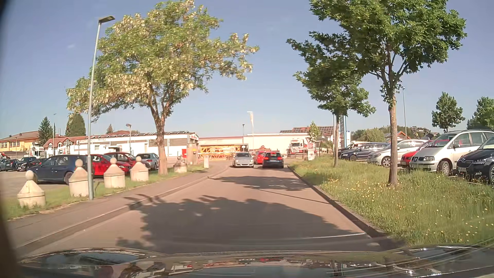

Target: Follow the waypoints while adhering to traffic rules and regulations

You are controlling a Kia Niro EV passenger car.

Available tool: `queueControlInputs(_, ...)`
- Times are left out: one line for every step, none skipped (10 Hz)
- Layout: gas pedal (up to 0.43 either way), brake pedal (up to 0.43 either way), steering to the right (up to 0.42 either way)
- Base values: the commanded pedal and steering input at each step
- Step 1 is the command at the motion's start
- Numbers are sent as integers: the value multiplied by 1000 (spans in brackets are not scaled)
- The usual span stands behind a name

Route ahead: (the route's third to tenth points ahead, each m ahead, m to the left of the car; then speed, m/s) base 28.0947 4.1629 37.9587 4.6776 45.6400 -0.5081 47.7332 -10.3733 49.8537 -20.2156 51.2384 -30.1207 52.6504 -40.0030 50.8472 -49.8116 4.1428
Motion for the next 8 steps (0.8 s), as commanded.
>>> queueControlInputs(110, 0, 70)
queueControlInputs(110, 0, 43)
queueControlInputs(110, 0, 38)
queueControlInputs(110, 0, 33)
queueControlInputs(110, 0, 26)
queueControlInputs(98, 0, 20)
queueControlInputs(79, 0, 17)
queueControlInputs(59, 0, 16)
